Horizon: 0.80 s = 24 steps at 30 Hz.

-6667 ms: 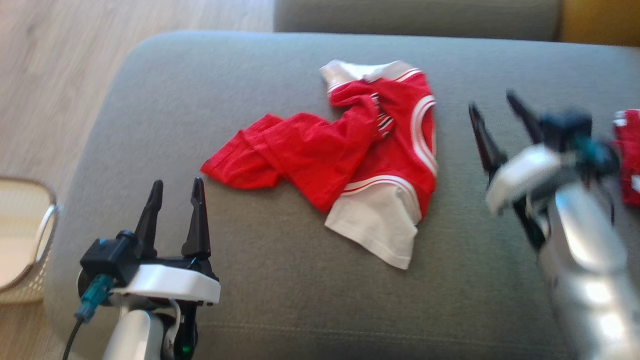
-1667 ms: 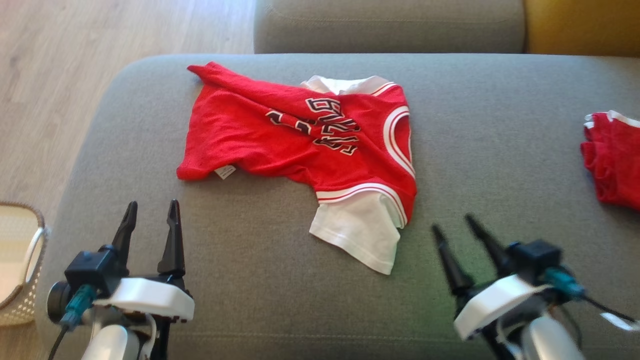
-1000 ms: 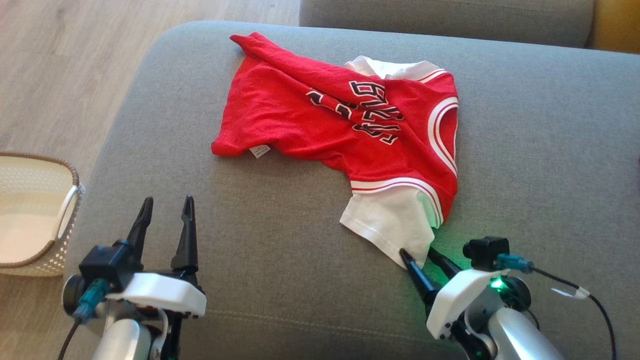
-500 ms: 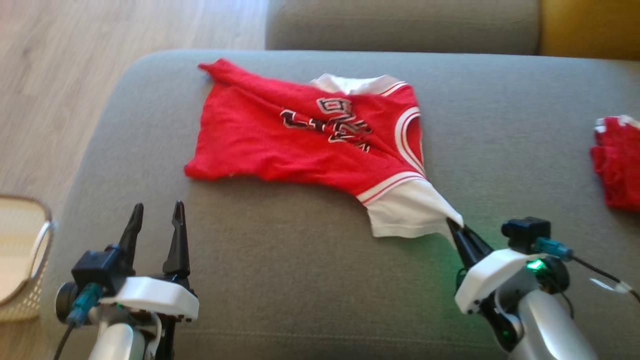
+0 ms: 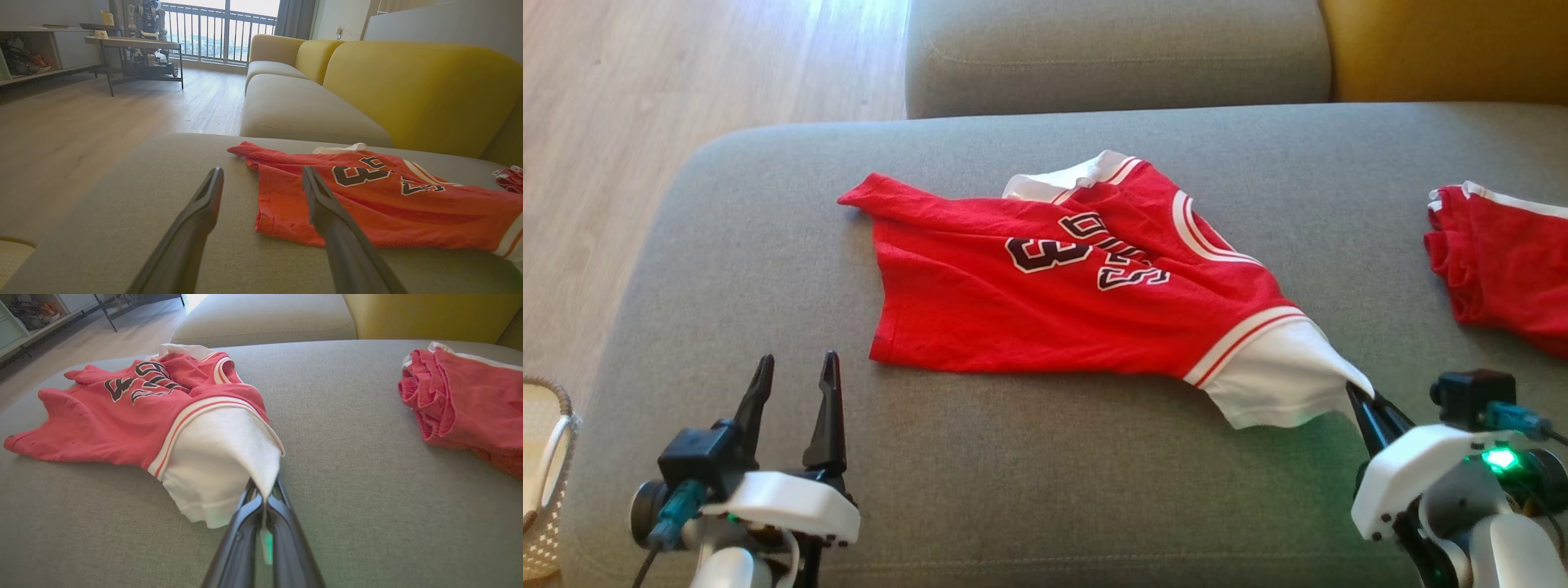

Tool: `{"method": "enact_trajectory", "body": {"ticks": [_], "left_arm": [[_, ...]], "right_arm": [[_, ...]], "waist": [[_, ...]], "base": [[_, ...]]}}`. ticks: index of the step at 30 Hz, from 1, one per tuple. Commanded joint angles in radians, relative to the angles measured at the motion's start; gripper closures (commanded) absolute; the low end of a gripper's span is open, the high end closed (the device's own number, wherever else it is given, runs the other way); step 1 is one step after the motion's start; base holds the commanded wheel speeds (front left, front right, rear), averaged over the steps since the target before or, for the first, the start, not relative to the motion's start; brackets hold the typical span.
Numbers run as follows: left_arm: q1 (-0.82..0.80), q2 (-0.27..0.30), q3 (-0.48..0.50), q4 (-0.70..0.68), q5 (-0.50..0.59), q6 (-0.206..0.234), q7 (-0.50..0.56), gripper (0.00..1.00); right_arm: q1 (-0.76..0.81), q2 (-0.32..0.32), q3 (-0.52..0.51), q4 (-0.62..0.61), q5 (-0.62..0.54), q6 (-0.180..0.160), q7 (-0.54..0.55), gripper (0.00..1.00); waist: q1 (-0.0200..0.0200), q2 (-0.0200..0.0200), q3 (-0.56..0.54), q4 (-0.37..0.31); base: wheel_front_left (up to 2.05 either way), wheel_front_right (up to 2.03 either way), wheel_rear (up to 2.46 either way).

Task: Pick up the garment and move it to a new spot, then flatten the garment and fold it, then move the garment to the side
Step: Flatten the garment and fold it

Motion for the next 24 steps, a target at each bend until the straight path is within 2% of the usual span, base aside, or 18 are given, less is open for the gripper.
{"method": "enact_trajectory", "body": {"ticks": [1,2,6,12,18,24], "left_arm": [[-0.034,0.000,0.039,-0.024,0.007,-0.003,-0.012,0.00],[-0.036,-0.002,0.038,-0.021,0.009,-0.005,-0.012,0.00],[-0.046,-0.008,0.035,-0.012,0.015,-0.013,-0.012,0.00],[-0.067,-0.017,0.035,-0.009,0.021,-0.022,-0.012,0.00],[-0.107,-0.025,0.030,0.015,0.016,-0.041,-0.012,0.00],[-0.198,-0.018,-0.008,0.106,0.014,-0.068,0.012,0.00]], "right_arm": [[-0.021,-0.002,0.014,-0.048,-0.013,0.000,0.005,0.75],[-0.016,-0.001,0.011,-0.061,-0.027,0.000,0.008,0.00],[-0.016,0.001,0.050,-0.096,-0.013,0.000,-0.014,0.00],[-0.037,0.001,0.166,-0.142,0.017,0.000,-0.157,0.00],[-0.066,0.001,0.205,-0.149,0.041,0.000,-0.259,0.00],[-0.103,0.002,0.215,-0.163,0.056,0.000,-0.317,0.00]], "waist": [[0.0000,0.0000,0.005,0.002],[0.0000,0.0000,0.009,0.003],[0.0000,0.0000,0.028,0.006],[0.0000,0.0000,0.063,-0.001],[0.0000,0.0000,0.120,-0.032],[0.0000,0.0000,0.200,-0.080]], "base": [[0.00,0.00,0.00],[0.00,0.00,0.00],[0.00,0.00,0.00],[0.00,0.00,0.00],[0.00,0.00,0.00],[0.00,0.00,0.00]]}}
